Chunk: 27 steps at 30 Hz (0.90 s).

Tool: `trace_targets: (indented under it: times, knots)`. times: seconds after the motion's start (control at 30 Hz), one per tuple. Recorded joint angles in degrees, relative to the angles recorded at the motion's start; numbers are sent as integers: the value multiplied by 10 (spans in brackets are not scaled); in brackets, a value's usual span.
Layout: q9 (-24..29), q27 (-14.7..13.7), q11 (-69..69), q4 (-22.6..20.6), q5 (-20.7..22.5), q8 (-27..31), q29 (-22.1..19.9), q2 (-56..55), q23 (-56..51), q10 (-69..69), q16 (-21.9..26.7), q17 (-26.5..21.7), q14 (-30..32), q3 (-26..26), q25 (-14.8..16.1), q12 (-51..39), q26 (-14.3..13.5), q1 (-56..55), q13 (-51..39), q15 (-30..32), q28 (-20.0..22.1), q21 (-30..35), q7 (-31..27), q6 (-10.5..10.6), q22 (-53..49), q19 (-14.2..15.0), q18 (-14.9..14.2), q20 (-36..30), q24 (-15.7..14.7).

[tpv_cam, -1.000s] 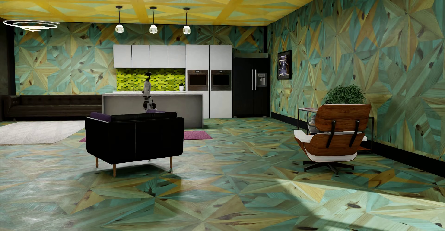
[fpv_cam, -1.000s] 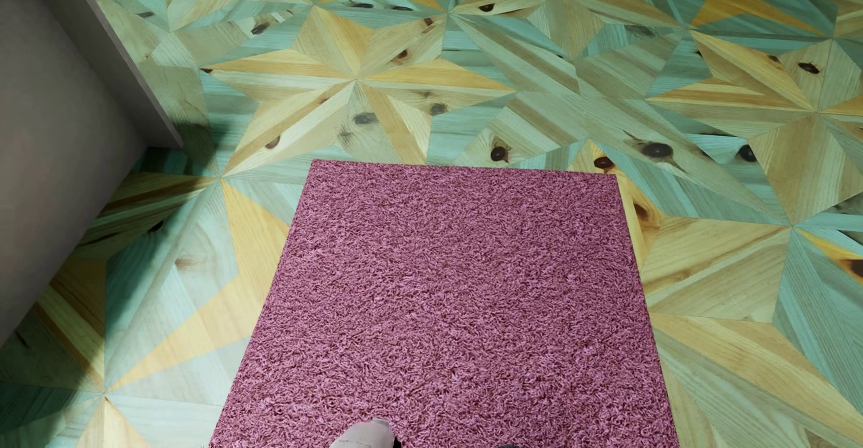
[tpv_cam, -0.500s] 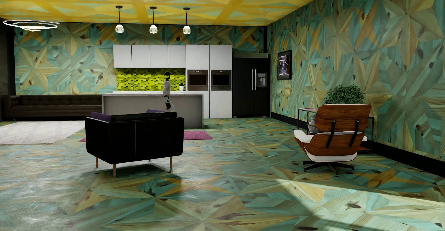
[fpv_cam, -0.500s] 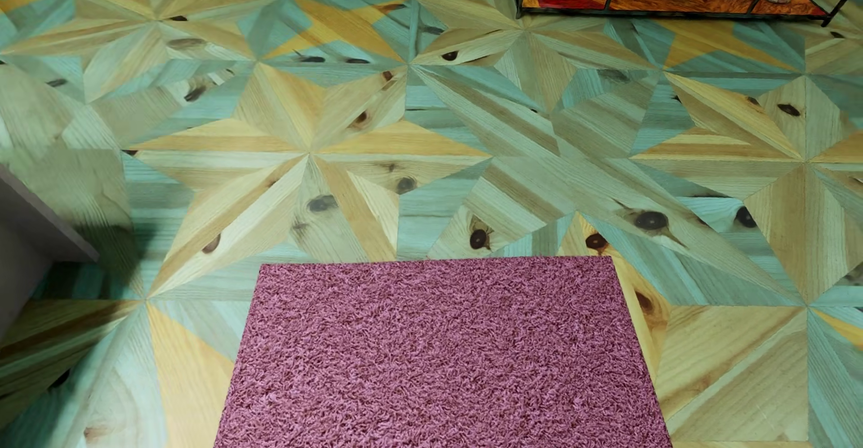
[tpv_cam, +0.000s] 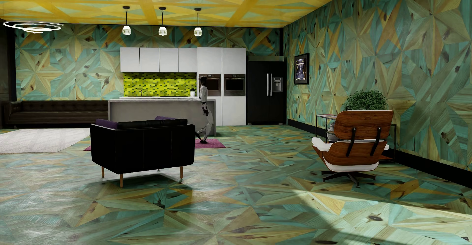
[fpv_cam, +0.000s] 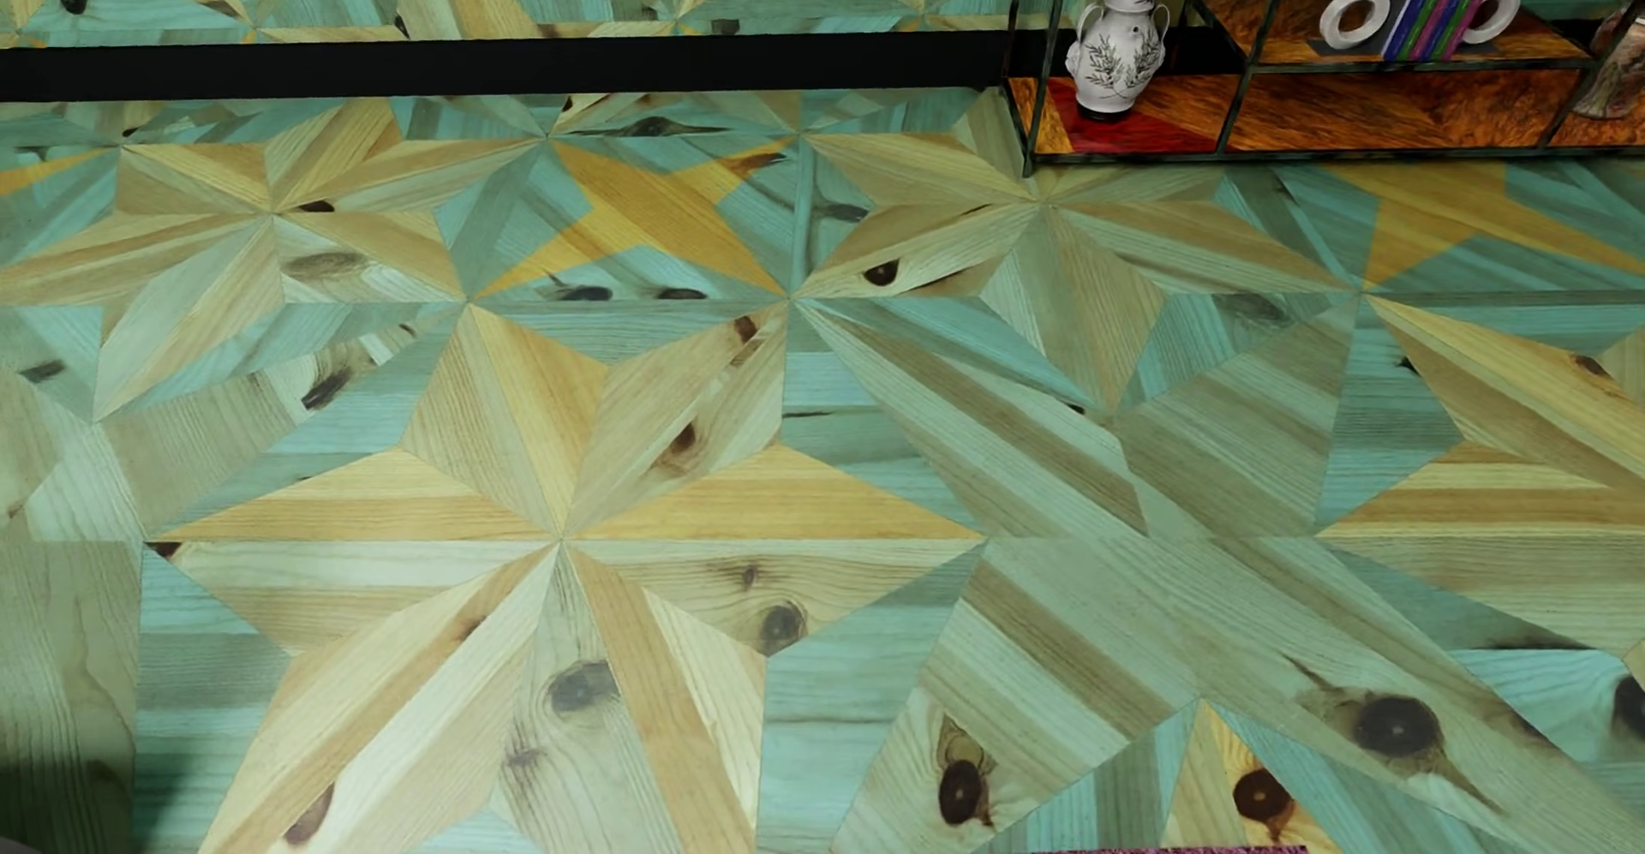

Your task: Walk towards the white armchair

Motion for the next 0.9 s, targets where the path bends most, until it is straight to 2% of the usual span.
trace_targets:
  times: [0.03, 0.1, 0.17, 0.2, 0.23, 0.27, 0.3, 0.33, 0.37, 0.4, 0.43, 0.47, 0.5, 0.53, 0.57, 0.6, 0.63, 0.67, 0.7, 0.73, 0.77, 0.8, 0.83, 0.87, 0.9]
  knots:
    - [1, 0, -32, 1, -9, 0, 0, 59, -21, -73, 5, -12, -3, 35, 0, 16, 0, -27, -22, -48, 0, 20, 0, -11, -2, 0, 0, -8, 0]
    - [-2, 0, -80, 5, -29, 0, 0, 153, -44, -264, 16, -20, 33, 76, 0, 34, 0, -72, -61, -133, 0, -7, 0, -31, 11, 0, 0, -1, 0]
    - [-20, 0, -96, 9, -35, 0, 0, 209, -59, -446, 20, -28, 134, 100, 0, 37, 0, -102, -96, -202, 0, -56, 0, -33, 28, 0, 0, -14, 0]
    - [-29, 0, -96, 10, -34, 0, 0, 227, -61, -683, 21, -28, 188, 99, 0, 37, 0, -125, -108, -210, 0, -80, 0, -39, 36, 0, 0, -11, 0]
    - [-29, 0, -83, 10, -46, 0, 0, 243, -76, -490, 23, -37, 142, 114, 0, 37, 0, -148, -114, -196, 0, -84, 0, -42, 35, 0, 0, -21, 0]
    - [-22, 0, -59, -7, -64, 0, 0, 268, -91, -437, 25, -37, 147, 130, 0, 33, 0, -159, -102, -161, 0, -116, 0, -51, 43, 0, 0, -31, 0]
    - [-31, 0, 1, -19, -80, 0, 0, 260, -83, -386, 24, -27, 176, 141, 0, 33, 0, -170, -90, -88, 0, -132, 0, -62, 54, 0, 0, -34, 0]
    - [-28, 0, 104, -47, -106, 0, 0, 239, -64, -339, 23, -8, 156, 144, 0, 31, 0, -153, -71, 29, 0, -138, 0, -81, 69, 0, 0, -32, 0]
    - [-28, 0, 251, -67, -103, 0, 0, 172, -55, -332, 19, -2, 125, 131, 0, 23, 0, -132, -55, 122, 0, -129, 0, -79, 73, 0, 0, -22, 0]
    - [-16, 0, 399, -90, -114, 0, 0, 103, -43, -338, 16, 6, 97, 118, 0, 21, 0, -91, -49, 123, 0, -113, 0, -82, 60, 0, 0, -5, 0]
    - [-6, 0, 481, -84, -111, 0, 0, 36, -33, -359, 17, 6, 83, 96, 0, 12, 0, -36, -48, 87, 0, -72, 0, -74, 42, 0, 0, -11, 0]
    - [-5, 0, 485, -71, -95, 0, 0, -25, -20, -381, 15, 18, 77, 62, 0, 7, 0, 10, -33, 80, 0, -72, 0, -56, 18, 0, 0, -9, 0]
    - [1, 0, 425, -69, -91, 0, 0, -75, -51, -405, 17, 4, 69, 21, 0, -5, 0, 49, -7, 100, 0, -59, 0, -42, -7, 0, 0, -14, 0]
    - [6, 0, 308, -56, -83, 0, 0, -104, 0, -425, 25, 13, 61, -8, 0, -16, 0, 97, -3, 150, 0, -29, 0, -35, -28, 0, 0, -15, 0]
    - [-2, 0, 173, -57, -84, 0, 0, -138, 15, -449, 26, 19, 51, -34, 0, -22, 0, 130, 15, 175, 0, -51, 0, -32, -54, 0, 0, -1, 0]
    - [-7, 0, 34, -55, -77, 0, 0, -145, 30, -472, 31, 19, 32, -51, 0, -26, 0, 178, 28, 115, 0, -54, 0, -30, -76, 0, 0, 9, 0]
    - [-17, 0, -40, -66, -73, 0, 0, -143, 33, -490, 38, 15, 8, -59, 0, -33, 0, 213, 38, -86, 0, -37, 0, -37, -97, 0, 0, 29, 0]
    - [-32, 0, -244, -69, -77, 0, 0, -155, 33, -490, 46, 9, -25, -65, 0, -36, 0, 233, 51, 76, 0, -24, 0, -41, -112, 0, 0, 46, 0]
    - [-36, 0, -260, -78, -77, 0, 0, -167, 39, -488, 50, 6, -46, -72, 0, -39, 0, 250, 62, 98, 0, -12, 0, -45, -112, 0, 0, 62, 0]
    - [-31, 0, -54, -75, -68, 0, 0, -186, 46, -471, 46, 4, -49, -81, 0, -35, 0, 267, 68, -99, 0, -3, 0, -38, -106, 0, 0, 81, 0]
    - [-31, 0, -34, -69, -48, 0, 0, -188, 52, -433, 41, 2, -25, -84, 0, -26, 0, 276, 74, -33, 0, -2, 0, -29, -91, 0, 0, 100, 0]
    - [-34, 0, -33, -38, -17, 0, 0, -188, 59, -335, 31, 1, 57, -80, 0, -18, 0, 245, 80, 64, 0, -9, 0, -4, -73, 0, 0, 106, 0]
    - [-22, 0, 8, -14, 7, 0, 0, -175, 69, -203, 22, -3, 164, -70, 0, -5, 0, 213, 82, 129, 0, -5, 0, 8, -46, 0, 0, 101, 0]
    - [-15, 0, 27, 3, 25, 0, 0, -156, 65, -74, 19, -5, 156, -58, 0, 5, 0, 148, 78, 142, 0, -14, 0, 11, -33, 0, 0, 97, 0]
    - [3, 0, 19, 11, 34, 0, 0, -109, 49, -12, 18, -9, 91, -58, 0, 10, 0, 87, 73, 134, 0, -31, 0, 10, -22, 0, 0, 85, 0]
